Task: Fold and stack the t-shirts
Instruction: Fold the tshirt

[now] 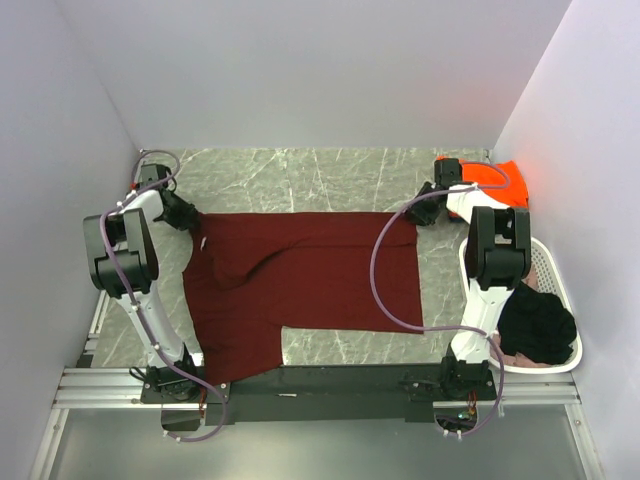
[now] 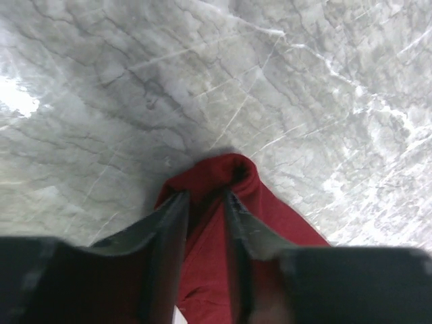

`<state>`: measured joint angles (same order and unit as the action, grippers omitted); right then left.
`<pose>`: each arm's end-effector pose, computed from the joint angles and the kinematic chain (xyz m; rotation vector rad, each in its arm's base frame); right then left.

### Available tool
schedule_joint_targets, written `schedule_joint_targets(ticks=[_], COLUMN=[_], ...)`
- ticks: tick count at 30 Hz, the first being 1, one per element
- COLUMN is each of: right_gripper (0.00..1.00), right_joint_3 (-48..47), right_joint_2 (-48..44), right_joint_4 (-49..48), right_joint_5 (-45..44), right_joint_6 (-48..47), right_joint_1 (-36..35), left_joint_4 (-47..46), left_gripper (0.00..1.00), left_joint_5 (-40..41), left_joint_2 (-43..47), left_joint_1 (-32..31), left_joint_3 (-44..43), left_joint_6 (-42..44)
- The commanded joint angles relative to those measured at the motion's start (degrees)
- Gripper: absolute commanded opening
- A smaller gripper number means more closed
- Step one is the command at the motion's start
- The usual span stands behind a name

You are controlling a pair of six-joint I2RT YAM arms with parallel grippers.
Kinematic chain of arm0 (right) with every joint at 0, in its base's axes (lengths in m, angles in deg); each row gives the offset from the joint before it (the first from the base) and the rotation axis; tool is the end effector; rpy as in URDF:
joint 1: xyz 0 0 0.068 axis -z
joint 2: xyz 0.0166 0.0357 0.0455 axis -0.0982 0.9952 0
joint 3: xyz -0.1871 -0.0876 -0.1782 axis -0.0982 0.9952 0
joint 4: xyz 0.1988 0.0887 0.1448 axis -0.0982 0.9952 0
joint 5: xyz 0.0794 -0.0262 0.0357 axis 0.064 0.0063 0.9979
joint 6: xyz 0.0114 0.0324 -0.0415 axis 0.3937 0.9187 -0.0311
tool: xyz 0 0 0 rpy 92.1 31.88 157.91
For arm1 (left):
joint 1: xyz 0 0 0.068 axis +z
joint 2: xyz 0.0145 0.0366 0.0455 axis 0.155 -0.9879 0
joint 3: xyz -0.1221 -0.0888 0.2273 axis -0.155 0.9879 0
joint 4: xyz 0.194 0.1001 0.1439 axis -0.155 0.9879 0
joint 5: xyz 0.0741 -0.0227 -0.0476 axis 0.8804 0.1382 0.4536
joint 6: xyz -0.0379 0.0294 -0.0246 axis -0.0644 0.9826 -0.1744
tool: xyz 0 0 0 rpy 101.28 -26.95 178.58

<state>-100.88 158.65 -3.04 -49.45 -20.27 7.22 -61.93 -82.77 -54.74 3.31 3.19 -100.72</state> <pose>0.4263 -0.0046 0.1602 0.7450 2.5247 0.4691 0.4075 0.0857 0.1614 -1.2540 2.3099 -0.2998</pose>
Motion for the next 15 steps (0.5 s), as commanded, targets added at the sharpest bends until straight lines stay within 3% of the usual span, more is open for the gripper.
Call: schedule_joint_targets(ticks=[1, 6, 11, 15], right_gripper=[0.38, 0.39, 0.38, 0.38], right_joint_3=[-2.5, 0.6, 7.1, 12.7], right_joint_2=[-3.8, -9.8, -15.4, -16.6], right_joint_4=[1.6, 1.4, -0.9, -4.3], right_joint_5=[-1.6, -0.2, 2.6, 5.9], right_joint_6=[-2.3, -2.5, -1.4, 0.2], right_joint_1=[0.8, 0.7, 0.8, 0.8], left_joint_4=[4.4, 6.4, 8.2, 8.7], left_gripper=[0.37, 0.47, 0.68, 0.72], left_joint_5=[5.0, 4.6, 2.9, 1.6], left_joint_2=[2.3, 7.6, 14.5, 22.5], left_joint_1=[1.2, 1.1, 1.1, 1.1], left_joint_3=[-2.3, -2.8, 0.0, 5.6], left_joint_6=[2.7, 3.2, 3.4, 3.5])
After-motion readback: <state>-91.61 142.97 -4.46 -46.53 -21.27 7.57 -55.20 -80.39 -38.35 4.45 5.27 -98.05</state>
